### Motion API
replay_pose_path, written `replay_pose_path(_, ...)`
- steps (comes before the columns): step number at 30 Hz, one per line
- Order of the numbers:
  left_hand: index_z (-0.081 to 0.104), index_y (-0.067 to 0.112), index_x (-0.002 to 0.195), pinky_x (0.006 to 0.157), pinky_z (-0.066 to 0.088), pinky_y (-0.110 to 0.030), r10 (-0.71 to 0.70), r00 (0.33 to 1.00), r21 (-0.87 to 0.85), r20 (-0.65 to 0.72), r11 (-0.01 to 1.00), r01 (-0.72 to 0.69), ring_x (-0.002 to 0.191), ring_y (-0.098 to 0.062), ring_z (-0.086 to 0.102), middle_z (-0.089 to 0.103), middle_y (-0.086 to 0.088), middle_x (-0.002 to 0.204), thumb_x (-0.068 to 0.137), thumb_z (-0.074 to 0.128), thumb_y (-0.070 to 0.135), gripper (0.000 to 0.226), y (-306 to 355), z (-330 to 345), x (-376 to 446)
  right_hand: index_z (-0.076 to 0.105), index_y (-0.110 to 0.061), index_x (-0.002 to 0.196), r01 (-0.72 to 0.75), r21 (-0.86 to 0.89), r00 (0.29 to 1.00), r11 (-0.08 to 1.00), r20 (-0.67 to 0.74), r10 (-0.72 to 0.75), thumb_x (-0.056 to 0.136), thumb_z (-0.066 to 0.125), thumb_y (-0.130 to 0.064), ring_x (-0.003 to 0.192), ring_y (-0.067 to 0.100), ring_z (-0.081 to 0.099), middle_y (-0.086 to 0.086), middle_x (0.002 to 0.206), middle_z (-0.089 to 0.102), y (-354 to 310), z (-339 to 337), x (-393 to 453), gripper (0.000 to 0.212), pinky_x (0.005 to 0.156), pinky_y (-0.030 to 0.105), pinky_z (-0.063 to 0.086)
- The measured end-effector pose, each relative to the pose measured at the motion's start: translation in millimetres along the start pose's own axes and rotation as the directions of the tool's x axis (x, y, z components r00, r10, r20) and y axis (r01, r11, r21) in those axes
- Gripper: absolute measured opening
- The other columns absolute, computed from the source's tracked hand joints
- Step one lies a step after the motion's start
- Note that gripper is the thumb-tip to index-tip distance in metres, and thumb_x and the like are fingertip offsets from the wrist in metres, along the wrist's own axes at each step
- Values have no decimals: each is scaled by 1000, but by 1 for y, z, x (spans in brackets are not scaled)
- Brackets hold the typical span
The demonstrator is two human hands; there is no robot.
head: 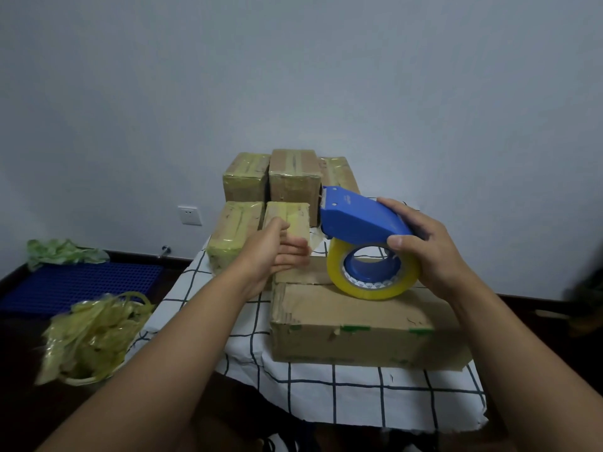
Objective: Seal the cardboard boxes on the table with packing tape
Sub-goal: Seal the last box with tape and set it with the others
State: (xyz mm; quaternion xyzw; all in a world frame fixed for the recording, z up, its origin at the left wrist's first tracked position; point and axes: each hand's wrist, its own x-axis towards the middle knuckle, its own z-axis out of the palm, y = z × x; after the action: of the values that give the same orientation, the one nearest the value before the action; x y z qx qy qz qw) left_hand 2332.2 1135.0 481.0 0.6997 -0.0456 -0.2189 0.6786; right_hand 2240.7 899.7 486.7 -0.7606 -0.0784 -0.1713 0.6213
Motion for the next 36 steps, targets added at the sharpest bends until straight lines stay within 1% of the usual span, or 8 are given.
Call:
replay_pose_path(3, 70, -2, 105, 79, 55, -33, -137, 984, 61, 110, 990, 131, 87, -26, 74, 75, -16, 97, 99, 37, 53, 64, 9, -3, 0, 66, -42, 119, -4, -12, 1000, 1000, 8, 4, 63, 69, -42, 108, 14, 65, -16, 117, 67, 1, 0, 1, 56, 82, 27, 55)
replay_pose_path(5, 70, 0, 105, 79, 55, -34, -179, 970, 87, 164, 982, 166, 90, -25, 73, 75, -13, 98, 95, 45, 56, 62, 10, -4, -1, 65, -42, 120, -7, -23, 1000, 1000, 14, 7, 64, 69, -43, 109, 16, 65, -16, 118, 67, 1, -1, 1, 57, 84, 29, 56)
replay_pose_path(10, 68, 8, 94, 66, 58, -28, -135, 970, -177, 200, 969, 171, 74, -19, 70, 71, -10, 87, 89, 67, 21, 13, 6, -3, -5, 63, -40, 122, -12, -42, 1000, 999, 20, 12, 63, 68, -45, 107, 10, 64, -22, 114, 66, 0, -1, 2, 60, 82, 25, 55)
replay_pose_path(15, 66, 9, 85, 57, 56, -23, -128, 974, -296, 189, 938, 181, 64, -16, 64, 68, -8, 75, 89, 66, 15, 7, 7, -8, -8, 62, -39, 123, -8, -62, 999, 998, 36, 10, 63, 69, -44, 107, 4, 63, -27, 116, 65, -2, 0, 3, 62, 82, 21, 53)
replay_pose_path(20, 65, 6, 84, 54, 54, -19, -77, 985, -237, 154, 965, 113, 61, -11, 59, 63, -5, 71, 89, 65, 7, 6, 12, -16, -13, 64, -44, 122, -30, -93, 998, 995, 59, 36, 61, 70, -46, 109, 7, 63, -23, 120, 64, -4, 3, 6, 62, 82, 23, 54)
replay_pose_path(27, 61, 5, 75, 50, 47, -15, 9, 1000, 17, 21, 1000, -9, 51, -8, 52, 59, -4, 63, 93, 61, 2, 19, 23, -33, -16, 68, -40, 123, -43, -213, 981, 976, 177, 81, 59, 73, -49, 109, 4, 63, -20, 121, 66, -26, 1, 19, 65, 83, 19, 51)
replay_pose_path(32, 61, 4, 77, 47, 46, -14, -7, 1000, 51, -15, 999, 8, 49, -6, 53, 56, -5, 63, 94, 60, 3, 17, 13, -57, -18, 68, -51, 116, -50, -332, 964, 942, 230, 132, 57, 74, -55, 107, -3, 61, -31, 119, 62, -37, -16, 15, 59, 83, 17, 49)
replay_pose_path(36, 61, 5, 78, 50, 49, -15, -58, 997, 3, -45, 998, 58, 52, -7, 53, 57, -3, 63, 94, 61, 4, 16, -4, -58, -16, 65, -50, 120, -45, -404, 944, 914, 281, 171, 68, 76, -43, 106, -3, 61, -28, 119, 62, -40, -11, 17, 54, 82, 15, 48)
